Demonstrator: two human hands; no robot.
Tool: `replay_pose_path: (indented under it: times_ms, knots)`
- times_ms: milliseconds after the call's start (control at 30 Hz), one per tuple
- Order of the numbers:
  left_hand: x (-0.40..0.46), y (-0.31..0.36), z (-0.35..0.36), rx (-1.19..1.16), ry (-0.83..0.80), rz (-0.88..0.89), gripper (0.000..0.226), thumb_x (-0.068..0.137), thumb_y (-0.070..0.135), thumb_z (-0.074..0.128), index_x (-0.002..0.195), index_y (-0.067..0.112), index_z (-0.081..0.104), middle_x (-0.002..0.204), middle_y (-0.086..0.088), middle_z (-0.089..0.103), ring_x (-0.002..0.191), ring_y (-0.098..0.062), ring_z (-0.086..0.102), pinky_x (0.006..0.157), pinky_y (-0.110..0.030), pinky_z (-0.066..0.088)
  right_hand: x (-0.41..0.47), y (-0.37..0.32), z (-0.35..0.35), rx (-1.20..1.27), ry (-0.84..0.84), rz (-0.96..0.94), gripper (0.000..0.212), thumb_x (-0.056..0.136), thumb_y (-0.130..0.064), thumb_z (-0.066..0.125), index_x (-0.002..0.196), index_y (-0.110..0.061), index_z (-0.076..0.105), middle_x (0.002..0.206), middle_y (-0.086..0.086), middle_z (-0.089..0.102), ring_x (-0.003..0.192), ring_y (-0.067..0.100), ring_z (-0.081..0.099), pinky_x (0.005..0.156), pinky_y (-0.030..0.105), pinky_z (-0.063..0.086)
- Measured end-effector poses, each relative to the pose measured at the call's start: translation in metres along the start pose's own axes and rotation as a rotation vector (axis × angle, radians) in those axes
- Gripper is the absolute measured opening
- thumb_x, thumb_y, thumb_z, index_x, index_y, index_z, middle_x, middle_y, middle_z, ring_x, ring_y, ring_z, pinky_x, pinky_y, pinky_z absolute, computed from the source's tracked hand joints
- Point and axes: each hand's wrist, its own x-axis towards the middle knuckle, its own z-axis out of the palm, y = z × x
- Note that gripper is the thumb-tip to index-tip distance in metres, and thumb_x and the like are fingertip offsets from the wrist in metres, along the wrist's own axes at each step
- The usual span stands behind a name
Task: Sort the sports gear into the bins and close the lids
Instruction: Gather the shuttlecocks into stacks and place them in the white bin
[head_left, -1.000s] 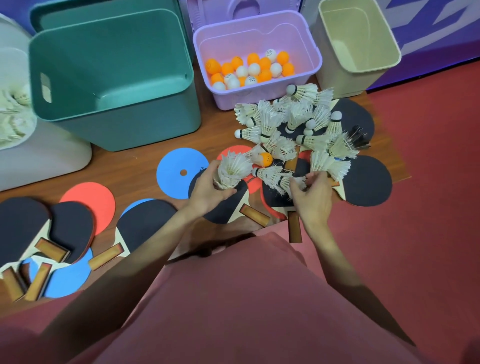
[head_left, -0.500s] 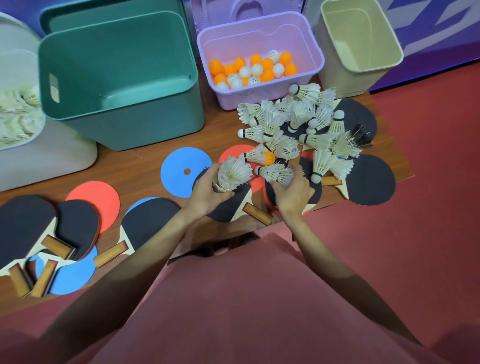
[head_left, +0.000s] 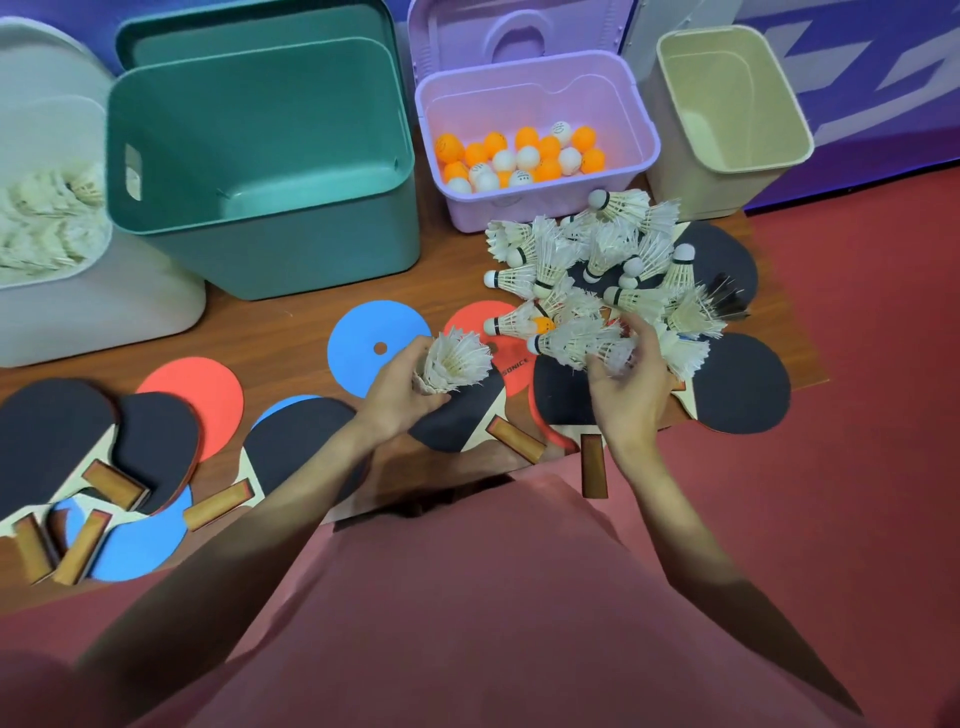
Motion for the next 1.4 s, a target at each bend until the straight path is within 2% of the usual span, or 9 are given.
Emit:
replay_pose_path:
  times_ms: [100,167,367,600,733,867,1033,1133,1400]
  knots:
    - [0.004,0.001,0.002,0.02,0.0,0.008,0.05,0.075,0.004,0.075,0.118,0.015,0.052,0.101,0.007,0.06,0.095,-0.015,0.058,0.082,-0.029,0.046,0.006,-0.008,-0.006,0.08,-0.05,-0.033,0.053,0.073,-0.003,0.07,0.123,-0.01,0.054,0.111,-0.005,0.06,0.091,-0.006,0.048,0.09,0.009,0.037]
    - [0.008,0.001,0.003,0.04,0.002,-0.006,0.048,0.075,0.004,0.074,0.117,0.015,0.053,0.101,0.006,0.06,0.095,-0.015,0.058,0.082,-0.03,0.045,0.009,-0.012,-0.006,0.118,-0.083,-0.037,0.053,0.074,-0.003,0.073,0.123,-0.008,0.054,0.118,-0.002,0.06,0.104,0.001,0.051,0.089,0.002,0.032]
    - [0.015,-0.001,0.006,0.097,-0.029,-0.041,0.051,0.074,0.004,0.074,0.119,0.015,0.052,0.104,0.002,0.061,0.097,-0.017,0.057,0.079,-0.028,0.043,0.009,-0.027,-0.001,0.162,-0.216,-0.07,0.056,0.072,-0.003,0.075,0.124,-0.011,0.054,0.117,-0.009,0.056,0.106,0.0,0.05,0.089,0.002,0.032]
    - [0.01,0.024,0.009,0.009,-0.144,0.053,0.046,0.068,0.009,0.069,0.111,0.007,0.053,0.097,-0.006,0.063,0.09,-0.021,0.06,0.076,-0.036,0.049,0.005,-0.048,0.009,0.019,-0.53,-0.327,0.06,0.078,-0.008,0.071,0.131,-0.022,0.047,0.109,-0.002,0.061,0.087,0.012,0.055,0.089,0.034,0.046]
    - [0.011,0.02,0.008,-0.132,-0.146,0.025,0.062,0.068,0.005,0.081,0.117,0.025,0.05,0.106,0.014,0.062,0.099,0.003,0.058,0.085,-0.018,0.047,0.013,-0.058,0.009,-0.001,-0.545,-0.363,0.064,0.08,-0.008,0.069,0.136,-0.021,0.042,0.099,0.005,0.063,0.083,0.02,0.057,0.086,0.033,0.045]
    - [0.006,0.022,0.013,-0.241,-0.099,0.027,0.076,0.065,0.021,0.088,0.129,0.026,0.046,0.118,0.013,0.062,0.11,0.0,0.057,0.092,-0.014,0.045,0.015,-0.066,0.009,-0.039,-0.613,-0.402,0.063,0.087,-0.016,0.063,0.142,-0.026,0.033,0.106,-0.007,0.052,0.093,0.008,0.046,0.1,0.04,0.037]
    - [-0.002,0.028,0.023,-0.301,0.018,-0.034,0.079,0.064,0.034,0.087,0.13,0.034,0.045,0.104,0.029,0.064,0.094,0.006,0.062,0.076,-0.007,0.049,0.01,-0.074,0.017,-0.051,-0.666,-0.492,0.06,0.089,-0.014,0.06,0.143,-0.018,0.033,0.12,-0.014,0.045,0.097,-0.011,0.032,0.102,0.042,0.034]
    - [-0.004,0.022,0.026,-0.307,0.053,-0.051,0.073,0.064,0.046,0.084,0.127,0.033,0.05,0.11,0.023,0.064,0.103,0.003,0.06,0.091,-0.02,0.049,0.009,-0.077,0.019,-0.068,-0.698,-0.497,0.059,0.091,-0.015,0.058,0.144,-0.017,0.031,0.121,-0.011,0.046,0.102,-0.006,0.034,0.105,0.038,0.03]
    - [0.0,0.018,0.018,-0.4,0.099,-0.059,0.045,0.075,0.015,0.08,0.115,0.017,0.058,0.106,0.007,0.068,0.1,-0.007,0.064,0.089,-0.023,0.049,0.012,-0.083,0.022,-0.068,-0.764,-0.488,0.057,0.093,-0.023,0.056,0.144,-0.024,0.03,0.104,-0.005,0.044,0.101,0.005,0.033,0.098,0.026,0.023]
